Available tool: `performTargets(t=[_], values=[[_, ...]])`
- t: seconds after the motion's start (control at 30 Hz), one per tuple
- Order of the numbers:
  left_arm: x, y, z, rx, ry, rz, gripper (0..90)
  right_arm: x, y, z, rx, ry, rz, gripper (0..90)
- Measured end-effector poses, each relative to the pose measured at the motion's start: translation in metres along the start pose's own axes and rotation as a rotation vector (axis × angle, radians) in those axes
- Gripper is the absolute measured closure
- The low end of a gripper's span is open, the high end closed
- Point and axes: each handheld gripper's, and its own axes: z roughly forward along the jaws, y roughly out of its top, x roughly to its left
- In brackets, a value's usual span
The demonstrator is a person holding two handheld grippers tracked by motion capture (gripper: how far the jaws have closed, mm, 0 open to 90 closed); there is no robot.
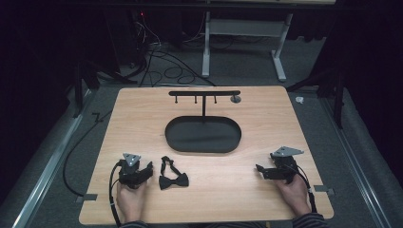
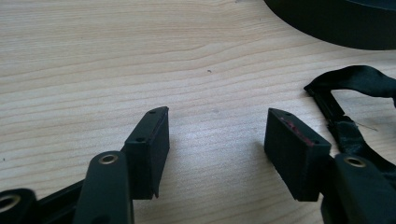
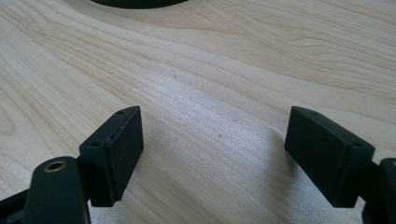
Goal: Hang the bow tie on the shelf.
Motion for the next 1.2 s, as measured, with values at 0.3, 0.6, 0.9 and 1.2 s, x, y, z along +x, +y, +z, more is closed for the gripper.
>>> performTargets(t=[0.3, 0.6, 0.9, 1.2], values=[[0.0000, -0.0002, 0.0001, -0.001, -0.005, -0.001, 38.9, 0.0002, 0.0000, -0.0001, 0.001, 0.000, 0.003, 20.5], [0.0036, 0.0000, -0.0003, -0.001, -0.044, -0.013, 34.9, 0.0002, 0.0000, -0.0001, 0.001, 0.001, 0.003, 20.6], [0.0033, -0.0001, -0.0003, -0.002, -0.039, -0.009, 35.6, 0.0002, 0.0000, 0.0001, 0.000, 0.000, 0.003, 20.6], [0.0066, -0.0018, -0.0038, -0.004, -0.045, -0.029, 41.2, 0.0003, 0.0000, 0.0000, 0.000, 0.000, 0.004, 20.6]])
